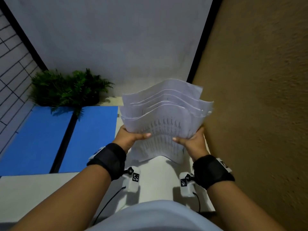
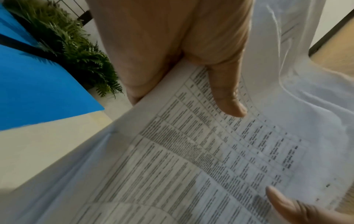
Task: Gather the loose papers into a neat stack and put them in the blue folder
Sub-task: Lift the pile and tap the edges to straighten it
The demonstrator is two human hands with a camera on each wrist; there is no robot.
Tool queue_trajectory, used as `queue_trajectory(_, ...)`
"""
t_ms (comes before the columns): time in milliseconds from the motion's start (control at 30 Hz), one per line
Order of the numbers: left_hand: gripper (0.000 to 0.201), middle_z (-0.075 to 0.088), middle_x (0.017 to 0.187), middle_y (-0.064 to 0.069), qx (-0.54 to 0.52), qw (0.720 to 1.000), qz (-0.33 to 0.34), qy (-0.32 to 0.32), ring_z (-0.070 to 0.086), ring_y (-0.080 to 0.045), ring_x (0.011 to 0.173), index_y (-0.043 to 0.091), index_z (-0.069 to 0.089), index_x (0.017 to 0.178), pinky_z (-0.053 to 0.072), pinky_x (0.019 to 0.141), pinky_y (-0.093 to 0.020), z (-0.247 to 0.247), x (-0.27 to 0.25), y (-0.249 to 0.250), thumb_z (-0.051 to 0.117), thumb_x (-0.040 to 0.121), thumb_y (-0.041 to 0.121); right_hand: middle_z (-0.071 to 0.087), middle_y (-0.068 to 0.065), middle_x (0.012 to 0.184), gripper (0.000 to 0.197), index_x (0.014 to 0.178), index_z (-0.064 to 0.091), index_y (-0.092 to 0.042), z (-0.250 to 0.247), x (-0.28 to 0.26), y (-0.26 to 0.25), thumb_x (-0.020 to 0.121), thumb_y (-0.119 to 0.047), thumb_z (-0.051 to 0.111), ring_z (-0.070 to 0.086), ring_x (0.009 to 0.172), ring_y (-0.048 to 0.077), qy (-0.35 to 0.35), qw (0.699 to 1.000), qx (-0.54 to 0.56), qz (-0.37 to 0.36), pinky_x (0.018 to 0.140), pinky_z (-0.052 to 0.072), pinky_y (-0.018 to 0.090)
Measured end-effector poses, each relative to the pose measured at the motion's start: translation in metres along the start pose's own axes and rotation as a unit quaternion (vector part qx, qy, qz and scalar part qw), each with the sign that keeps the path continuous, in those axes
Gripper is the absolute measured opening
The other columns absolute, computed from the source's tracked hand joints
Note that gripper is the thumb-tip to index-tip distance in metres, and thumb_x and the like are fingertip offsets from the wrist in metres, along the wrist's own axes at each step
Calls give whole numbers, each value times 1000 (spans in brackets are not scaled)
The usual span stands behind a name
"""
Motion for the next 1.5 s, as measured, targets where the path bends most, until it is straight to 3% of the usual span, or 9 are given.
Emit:
queue_trajectory(633, 88, 75, 112, -4, 23, 996, -8, -81, 67, -24, 111, 20, 70, 111, 53, 93, -40, -15, 20, -7, 97, 31, 42, 67, 0, 104, 31, 120, 54, -21, -34, -10, -7, 94, -7, 45, 59, 107, 24, 47, 990, 122, -61, 93, 49, 38)
queue_trajectory(867, 82, 74, 115, -9, 23, 995, -9, -97, 67, -27, 111, 11, 68, 118, 54, 95, -43, -4, 11, -13, 94, 42, 26, 62, 2, 122, 73, 138, 40, -23, -8, -10, -7, 71, -25, 70, 63, 109, 14, -66, 989, 87, -95, 78, 57, 26)
queue_trajectory(933, 88, 74, 114, -9, 20, 996, -14, -89, 68, -27, 111, 13, 69, 117, 53, 95, -45, -11, 11, -15, 97, 37, 32, 65, 3, 110, 75, 128, 49, -16, -14, -3, -4, 61, -39, 74, 65, 97, 15, -51, 994, 64, -72, 73, 56, 21)
queue_trajectory(1033, 89, 75, 112, -7, 26, 995, -21, -93, 68, -24, 109, 15, 72, 111, 53, 96, -42, -13, 11, -20, 99, 29, 34, 60, 2, 59, 54, 67, 68, -10, -17, 10, 8, 32, -44, 91, 57, 54, 8, -67, 994, 63, 55, 44, 44, 9)
queue_trajectory(1067, 87, 75, 110, -6, 31, 995, -18, -94, 69, -22, 108, 16, 73, 107, 55, 93, -39, -11, 10, -21, 99, 26, 34, 57, 3, 58, 39, 63, 66, -8, -16, 12, 12, 46, -31, 93, 55, 52, 8, -82, 992, 52, 83, 42, 43, 8)
queue_trajectory(1133, 79, 76, 107, -6, 33, 995, -7, -93, 70, -19, 103, 18, 75, 100, 57, 85, -31, -6, 8, -21, 99, 26, 34, 60, 2, 85, 20, 101, 60, -7, -14, 13, 15, 85, 4, 65, 59, 75, 10, -99, 990, -17, 103, 61, 50, 9)
queue_trajectory(1267, 74, 77, 103, -9, -4, 999, -6, -47, 70, -29, 103, 16, 74, 100, 57, 84, -39, -13, 9, -22, 97, 31, 30, 62, 3, 127, 63, 134, 44, -28, -25, 1, 5, 83, 6, 62, 58, 120, 20, -123, 992, -7, 26, 100, 49, 44)
queue_trajectory(1367, 86, 75, 107, -11, -25, 1000, -6, -12, 71, -29, 103, 10, 70, 108, 56, 89, -46, -18, 12, -23, 97, 30, 32, 56, -10, 138, 83, 139, 38, -42, -38, -6, 0, 68, -45, 80, 51, 130, 12, -148, 988, 32, 2, 106, 43, 40)
queue_trajectory(1500, 72, 73, 112, -17, -15, 1000, -10, -9, 68, -35, 108, 7, 71, 106, 53, 96, -51, -11, 13, -23, 91, 40, 25, 62, -8, 128, 108, 136, 29, -46, -33, -19, -2, 49, -15, 85, 61, 116, 4, -206, 978, 25, -9, 90, 56, 31)
Point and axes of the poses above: each hand's wrist, its own x-axis towards the middle knuckle, its own z-axis out of the palm, y = z × x, the point moved 4 cm from there along x, towards the middle knuckle
